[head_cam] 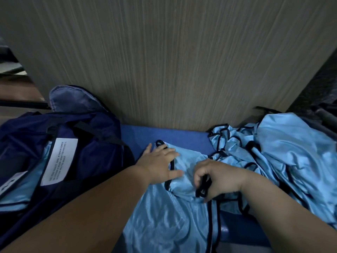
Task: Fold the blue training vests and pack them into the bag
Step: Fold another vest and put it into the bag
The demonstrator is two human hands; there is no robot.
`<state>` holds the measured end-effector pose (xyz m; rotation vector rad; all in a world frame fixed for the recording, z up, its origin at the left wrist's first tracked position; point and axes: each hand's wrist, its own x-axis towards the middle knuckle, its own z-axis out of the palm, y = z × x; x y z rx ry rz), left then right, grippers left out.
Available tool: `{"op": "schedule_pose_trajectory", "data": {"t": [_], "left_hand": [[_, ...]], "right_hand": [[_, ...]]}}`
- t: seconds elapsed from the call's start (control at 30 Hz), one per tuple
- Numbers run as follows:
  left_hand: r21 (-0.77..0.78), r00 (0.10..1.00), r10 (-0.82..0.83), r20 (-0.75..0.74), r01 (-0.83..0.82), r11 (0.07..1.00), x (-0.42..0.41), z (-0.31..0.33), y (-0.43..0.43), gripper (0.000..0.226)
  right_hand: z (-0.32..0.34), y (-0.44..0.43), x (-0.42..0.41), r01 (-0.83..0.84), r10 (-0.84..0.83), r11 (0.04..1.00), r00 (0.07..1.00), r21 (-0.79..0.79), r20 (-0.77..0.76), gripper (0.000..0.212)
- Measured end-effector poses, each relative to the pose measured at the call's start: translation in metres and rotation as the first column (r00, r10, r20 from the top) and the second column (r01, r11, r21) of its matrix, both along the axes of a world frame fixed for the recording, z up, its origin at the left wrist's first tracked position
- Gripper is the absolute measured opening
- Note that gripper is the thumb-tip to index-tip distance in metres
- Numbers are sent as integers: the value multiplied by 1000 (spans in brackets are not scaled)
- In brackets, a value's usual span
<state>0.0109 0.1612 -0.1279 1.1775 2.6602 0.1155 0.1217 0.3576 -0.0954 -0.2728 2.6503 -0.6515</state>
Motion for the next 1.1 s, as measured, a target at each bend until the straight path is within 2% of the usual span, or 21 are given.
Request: {"op": "schedule_pose_trajectory", "data": {"t": [0.1, 0.17, 0.23, 0.3, 0.37, 0.4, 0.5, 0.53, 0.6, 0.7, 0.8, 0.97, 1.03, 1.1], "left_hand": [[-107, 997, 24, 79, -15, 994, 1, 1, -5, 103], [-140, 994, 29, 110, -13, 990, 3, 2, -5, 112], [-155, 993, 29, 118, -11, 988, 6, 4, -3, 115], [-147, 994, 9, 108, 7, 989, 9, 4, 0, 114], [-77, 996, -36, 87, 43, 996, 13, 4, 3, 109], [-14, 995, -69, 79, 70, 997, 15, 4, 6, 104], [123, 978, -191, 81, 180, 976, 23, 1, 13, 90], [117, 971, -223, 89, 212, 970, 26, -1, 15, 90], [46, 964, -245, 99, 242, 969, 30, -6, 16, 93], [-15, 976, -197, 89, 199, 980, 33, -8, 15, 96], [-39, 990, -136, 46, 137, 990, 30, -5, 15, 95], [-21, 997, -73, -12, 72, 997, 25, -7, 14, 93], [-34, 999, -49, -13, 49, 998, 23, -11, 13, 91], [-39, 1000, -15, 9, 16, 999, 19, -17, 11, 88]], "right_hand": [[18, 1, 5, 30, -32, 999, 987, 18, 160, 30], [26, 4, 6, 139, -118, 986, 972, -92, 206, 26], [24, 8, 0, 305, -297, 929, 952, -212, 69, 15], [15, 16, -8, 487, -527, 841, 836, -236, -152, 8], [10, 20, -14, 616, -637, 769, 723, -169, -266, 11], [6, 23, -17, 644, -650, 755, 711, -121, -269, 20], [-5, 27, -27, 604, -580, 792, 791, 92, -193, 39], [-10, 26, -30, 572, -546, 803, 818, 164, -179, 42], [-17, 25, -36, 562, -530, 805, 825, 190, -193, 40], [-18, 21, -41, 597, -565, 797, 789, 87, -239, 32], [-16, 13, -46, 661, -637, 748, 684, -68, -356, 29], [-10, 9, -55, 563, -685, 725, 529, -396, -501, 13], [-11, 11, -57, 548, -706, 706, 493, -449, -508, 12], [-16, 16, -59, 580, -736, 677, 520, -453, -434, 15]]}}
